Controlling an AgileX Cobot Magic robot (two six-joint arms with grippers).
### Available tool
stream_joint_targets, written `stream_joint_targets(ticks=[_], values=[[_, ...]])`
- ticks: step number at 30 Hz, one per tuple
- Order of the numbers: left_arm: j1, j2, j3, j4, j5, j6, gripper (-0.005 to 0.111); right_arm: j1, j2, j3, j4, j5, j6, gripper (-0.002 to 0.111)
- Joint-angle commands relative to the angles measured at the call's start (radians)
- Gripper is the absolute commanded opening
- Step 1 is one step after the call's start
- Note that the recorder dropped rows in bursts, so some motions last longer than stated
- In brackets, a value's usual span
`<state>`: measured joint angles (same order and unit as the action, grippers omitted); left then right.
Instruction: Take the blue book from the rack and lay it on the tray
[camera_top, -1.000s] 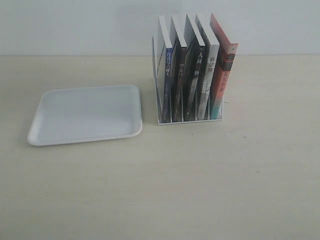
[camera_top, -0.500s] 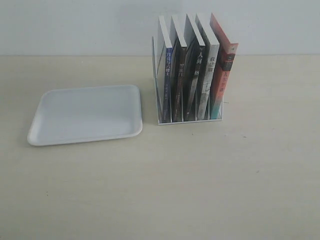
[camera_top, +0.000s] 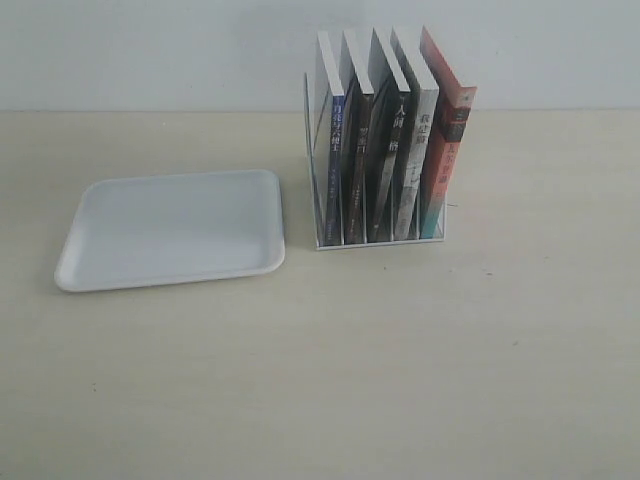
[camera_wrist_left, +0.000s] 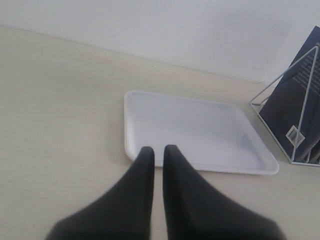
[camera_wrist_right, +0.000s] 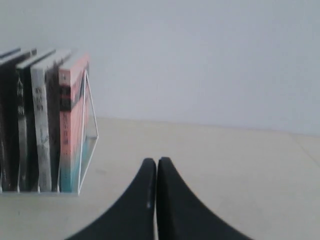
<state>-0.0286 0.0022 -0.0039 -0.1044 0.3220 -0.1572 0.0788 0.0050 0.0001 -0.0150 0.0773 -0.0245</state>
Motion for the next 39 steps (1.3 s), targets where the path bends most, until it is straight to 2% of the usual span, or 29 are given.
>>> stream_joint_targets(ticks=[1,8,10,13,16,17,19,20,25,39], values=[[-0.005,-0.002,0.004,-0.004,-0.010,-0.003,0.006,-0.008,-0.005,0.000,0.003,-0.195,0.007,0.000],[-0.005,-0.002,0.004,-0.004,-0.010,-0.003,0.006,-0.008,-0.005,0.000,0.003,-0.592,0.076,0.000],[-0.005,-0.002,0.004,-0.004,-0.010,-0.003,0.006,-0.008,-0.005,0.000,0.003,-0.649,0.076,0.000],[-0.005,-0.002,0.004,-0.004,-0.010,-0.003,0.006,-0.008,-0.005,-0.087,0.003,-0.545,0.063,0.000],[-0.005,-0.002,0.004,-0.004,-0.010,-0.003,0.006,-0.008,0.114,-0.288,0.003,-0.220,0.003,0.000],[-0.005,-0.002,0.004,-0.004,-0.010,-0.003,0.006,-0.008,0.149,-0.329,0.003,-0.161,0.003,0.000],[-0.005,-0.002,0.004,-0.004,-0.010,-0.003,0.006,-0.008,0.334,-0.438,0.003,0.066,0.003,0.000],[-0.005,-0.002,0.004,-0.004,-0.010,-0.003,0.006,-0.008,0.374,-0.453,0.003,0.093,0.003,0.000],[-0.005,-0.002,0.004,-0.004,-0.010,-0.003,0.006,-0.008,0.519,-0.460,0.006,0.053,0.043,0.000],[-0.005,-0.002,0.004,-0.004,-0.010,-0.003,0.006,-0.008,0.517,-0.460,0.006,-0.097,0.052,0.000]])
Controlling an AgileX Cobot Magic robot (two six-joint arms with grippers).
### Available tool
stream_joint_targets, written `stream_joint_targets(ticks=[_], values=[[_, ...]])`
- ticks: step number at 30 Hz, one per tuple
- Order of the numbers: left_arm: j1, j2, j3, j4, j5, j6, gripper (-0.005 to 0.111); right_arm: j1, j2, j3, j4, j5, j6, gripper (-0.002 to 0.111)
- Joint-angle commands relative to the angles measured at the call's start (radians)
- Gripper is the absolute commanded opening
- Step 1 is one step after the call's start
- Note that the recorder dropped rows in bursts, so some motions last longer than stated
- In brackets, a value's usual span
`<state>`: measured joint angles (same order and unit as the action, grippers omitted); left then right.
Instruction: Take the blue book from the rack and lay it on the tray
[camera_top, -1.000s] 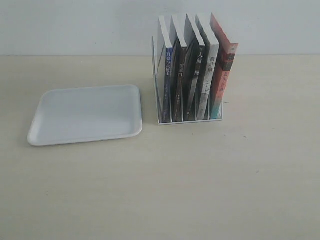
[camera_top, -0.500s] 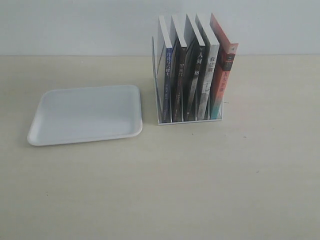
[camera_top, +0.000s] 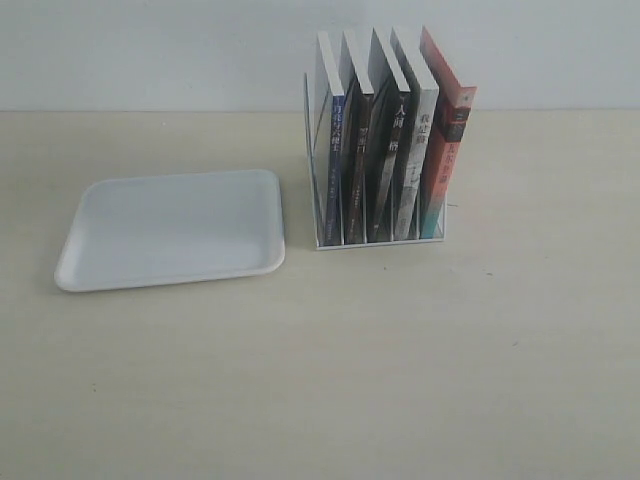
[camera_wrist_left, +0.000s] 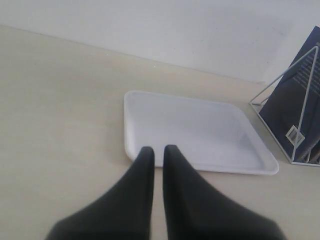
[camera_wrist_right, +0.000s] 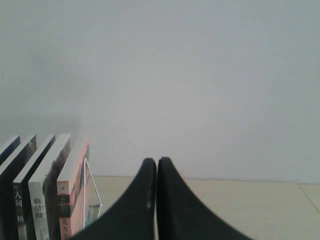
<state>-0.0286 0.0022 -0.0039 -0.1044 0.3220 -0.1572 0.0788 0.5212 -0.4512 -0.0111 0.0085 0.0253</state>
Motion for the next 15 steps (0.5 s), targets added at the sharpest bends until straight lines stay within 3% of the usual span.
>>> stream_joint_targets(ticks=[1,9,15], values=[[-0.005,-0.002,0.004,-0.004,-0.010,-0.003,0.006,-0.008,0.000,-0.009,0.002,-0.028,0.002,0.000],[-0.005,-0.002,0.004,-0.004,-0.010,-0.003,0.006,0.040,0.162,-0.021,0.002,-0.144,0.172,0.000],[-0.005,-0.002,0.004,-0.004,-0.010,-0.003,0.006,0.179,0.402,-0.200,-0.085,0.001,0.095,0.000]])
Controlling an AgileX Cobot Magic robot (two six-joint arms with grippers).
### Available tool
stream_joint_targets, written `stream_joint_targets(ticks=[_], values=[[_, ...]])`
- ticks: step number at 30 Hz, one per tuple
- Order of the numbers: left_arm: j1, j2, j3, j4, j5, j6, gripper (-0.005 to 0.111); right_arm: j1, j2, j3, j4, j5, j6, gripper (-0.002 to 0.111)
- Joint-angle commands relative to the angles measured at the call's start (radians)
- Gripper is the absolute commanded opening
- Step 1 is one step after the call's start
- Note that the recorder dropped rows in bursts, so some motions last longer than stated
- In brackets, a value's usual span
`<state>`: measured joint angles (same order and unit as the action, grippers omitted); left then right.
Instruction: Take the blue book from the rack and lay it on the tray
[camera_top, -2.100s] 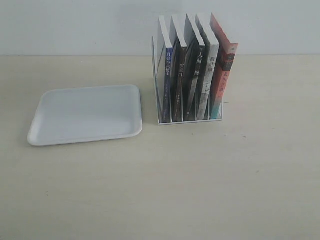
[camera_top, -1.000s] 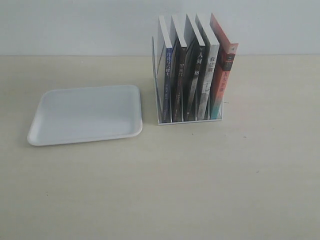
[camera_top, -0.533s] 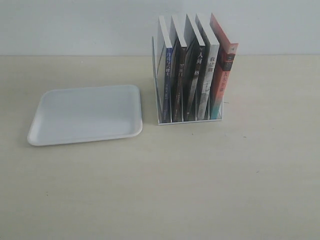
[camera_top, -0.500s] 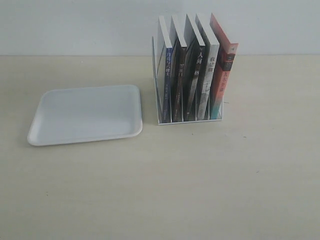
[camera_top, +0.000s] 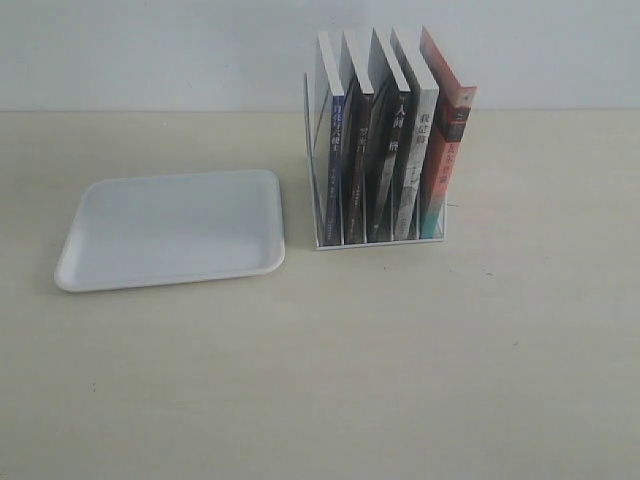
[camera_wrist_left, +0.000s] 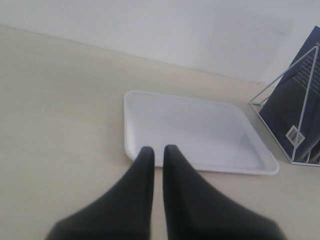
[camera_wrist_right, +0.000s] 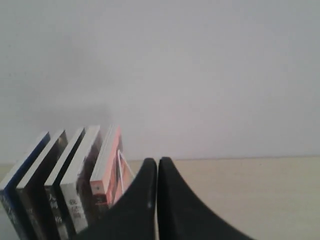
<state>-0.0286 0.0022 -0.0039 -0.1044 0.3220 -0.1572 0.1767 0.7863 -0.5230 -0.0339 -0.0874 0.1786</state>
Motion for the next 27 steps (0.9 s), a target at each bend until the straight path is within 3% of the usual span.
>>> stream_joint_targets(ticks=[1,7,16,21,27], values=[[-0.005,-0.002,0.004,-0.004,-0.010,-0.003,0.006,0.102,0.175,-0.170,-0.063,0.129,-0.080,0.000],[-0.005,-0.002,0.004,-0.004,-0.010,-0.003,0.006,0.194,0.385,-0.577,-0.061,0.503,-0.110,0.000],[-0.005,-0.002,0.004,-0.004,-0.010,-0.003,0.006,0.196,0.754,-1.221,-0.047,1.230,-0.129,0.000],[-0.005,-0.002,0.004,-0.004,-0.010,-0.003,0.006,0.194,0.924,-1.414,-0.047,1.309,-0.198,0.000],[-0.005,-0.002,0.004,-0.004,-0.010,-0.003,0.006,0.193,1.063,-1.506,-0.047,1.309,-0.207,0.000]])
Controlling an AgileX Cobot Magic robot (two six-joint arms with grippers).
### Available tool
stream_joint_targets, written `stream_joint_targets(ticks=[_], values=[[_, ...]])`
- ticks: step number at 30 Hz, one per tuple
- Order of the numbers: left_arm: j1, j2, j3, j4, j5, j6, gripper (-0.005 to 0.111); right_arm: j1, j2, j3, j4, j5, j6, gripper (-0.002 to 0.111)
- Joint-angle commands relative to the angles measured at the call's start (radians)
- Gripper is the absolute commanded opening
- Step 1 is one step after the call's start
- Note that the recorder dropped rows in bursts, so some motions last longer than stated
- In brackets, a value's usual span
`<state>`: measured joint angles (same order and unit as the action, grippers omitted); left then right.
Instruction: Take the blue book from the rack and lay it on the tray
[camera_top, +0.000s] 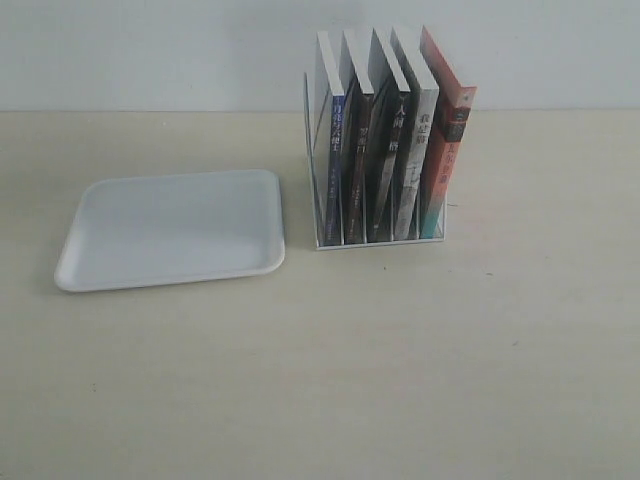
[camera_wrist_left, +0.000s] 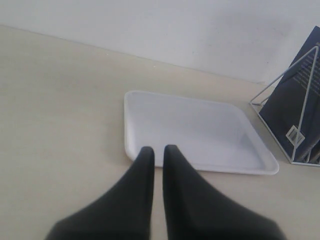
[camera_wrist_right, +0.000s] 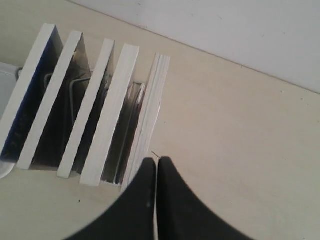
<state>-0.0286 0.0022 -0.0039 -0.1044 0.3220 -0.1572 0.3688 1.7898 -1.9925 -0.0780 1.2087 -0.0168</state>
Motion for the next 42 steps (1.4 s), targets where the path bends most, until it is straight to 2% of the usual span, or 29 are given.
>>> stream_joint_targets(ticks=[1,13,16,17,18,21,24,26,42], values=[[-0.005,-0.002,0.004,-0.004,-0.010,-0.003,0.006,0.001,0.073,-0.037,0.001,0.012,-0.012,0.000],[-0.005,-0.002,0.004,-0.004,-0.010,-0.003,0.006,0.001,0.140,-0.037,0.059,0.012,0.036,0.002],[-0.005,-0.002,0.004,-0.004,-0.010,-0.003,0.006,0.001,0.140,-0.037,0.055,0.012,0.036,0.016],[-0.005,-0.002,0.004,-0.004,-0.010,-0.003,0.006,0.001,0.140,-0.037,0.055,0.012,0.037,0.030],[-0.005,-0.002,0.004,-0.004,-0.010,-0.003,0.006,0.001,0.140,-0.037,0.055,0.012,0.040,0.038],[-0.005,-0.002,0.004,-0.004,-0.010,-0.003,0.006,0.001,0.140,-0.032,0.041,0.012,0.067,0.053],[-0.005,-0.002,0.004,-0.004,-0.010,-0.003,0.006,0.001,0.145,-0.032,0.003,0.012,0.115,0.050],[-0.005,-0.002,0.004,-0.004,-0.010,-0.003,0.006,0.001,0.162,-0.032,-0.009,0.012,0.122,0.042],[-0.005,-0.002,0.004,-0.004,-0.010,-0.003,0.006,0.001,0.294,-0.032,-0.007,0.012,0.141,0.042]])
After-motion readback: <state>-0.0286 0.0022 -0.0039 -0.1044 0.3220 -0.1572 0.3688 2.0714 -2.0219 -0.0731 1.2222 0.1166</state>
